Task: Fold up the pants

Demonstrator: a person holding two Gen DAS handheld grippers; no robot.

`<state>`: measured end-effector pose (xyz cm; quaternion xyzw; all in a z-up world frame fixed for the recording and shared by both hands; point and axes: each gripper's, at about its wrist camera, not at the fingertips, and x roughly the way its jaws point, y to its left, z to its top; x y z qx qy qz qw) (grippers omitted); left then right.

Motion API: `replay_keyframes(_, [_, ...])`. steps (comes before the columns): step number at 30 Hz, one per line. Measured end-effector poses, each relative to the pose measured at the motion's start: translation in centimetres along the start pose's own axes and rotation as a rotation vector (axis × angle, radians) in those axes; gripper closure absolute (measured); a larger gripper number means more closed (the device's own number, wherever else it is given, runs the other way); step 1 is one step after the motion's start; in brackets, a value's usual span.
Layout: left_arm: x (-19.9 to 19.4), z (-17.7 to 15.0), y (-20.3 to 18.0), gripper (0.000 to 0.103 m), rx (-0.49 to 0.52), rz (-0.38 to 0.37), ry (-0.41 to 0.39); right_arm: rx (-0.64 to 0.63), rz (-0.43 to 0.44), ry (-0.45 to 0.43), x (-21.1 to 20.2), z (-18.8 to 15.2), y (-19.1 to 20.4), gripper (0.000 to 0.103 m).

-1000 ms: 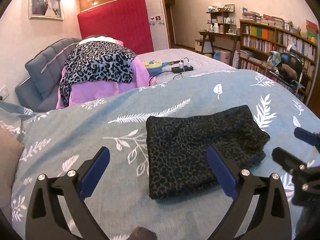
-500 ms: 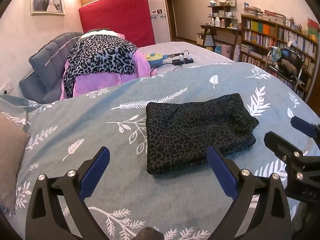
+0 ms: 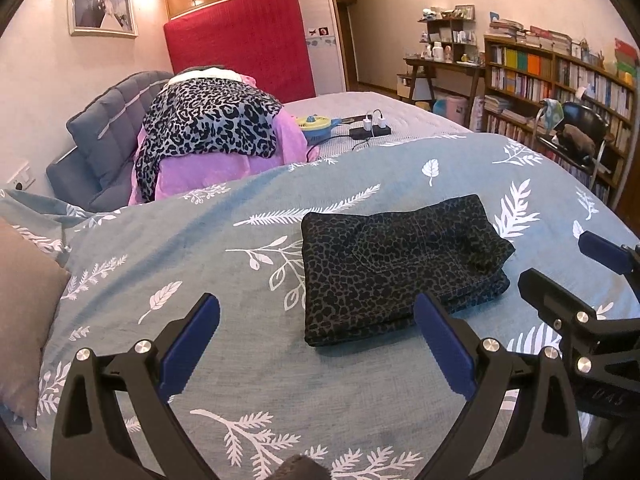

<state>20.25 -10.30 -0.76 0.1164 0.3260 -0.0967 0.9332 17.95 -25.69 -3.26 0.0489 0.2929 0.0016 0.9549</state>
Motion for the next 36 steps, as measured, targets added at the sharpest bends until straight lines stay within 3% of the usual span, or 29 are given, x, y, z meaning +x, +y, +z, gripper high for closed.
replay_keyframes(36, [0.7, -0.2, -0.8, 0.006, 0.025, -0.016, 0.015, 0.023, -0.020, 0.019, 0.3, -0.8, -1.3, 0.005])
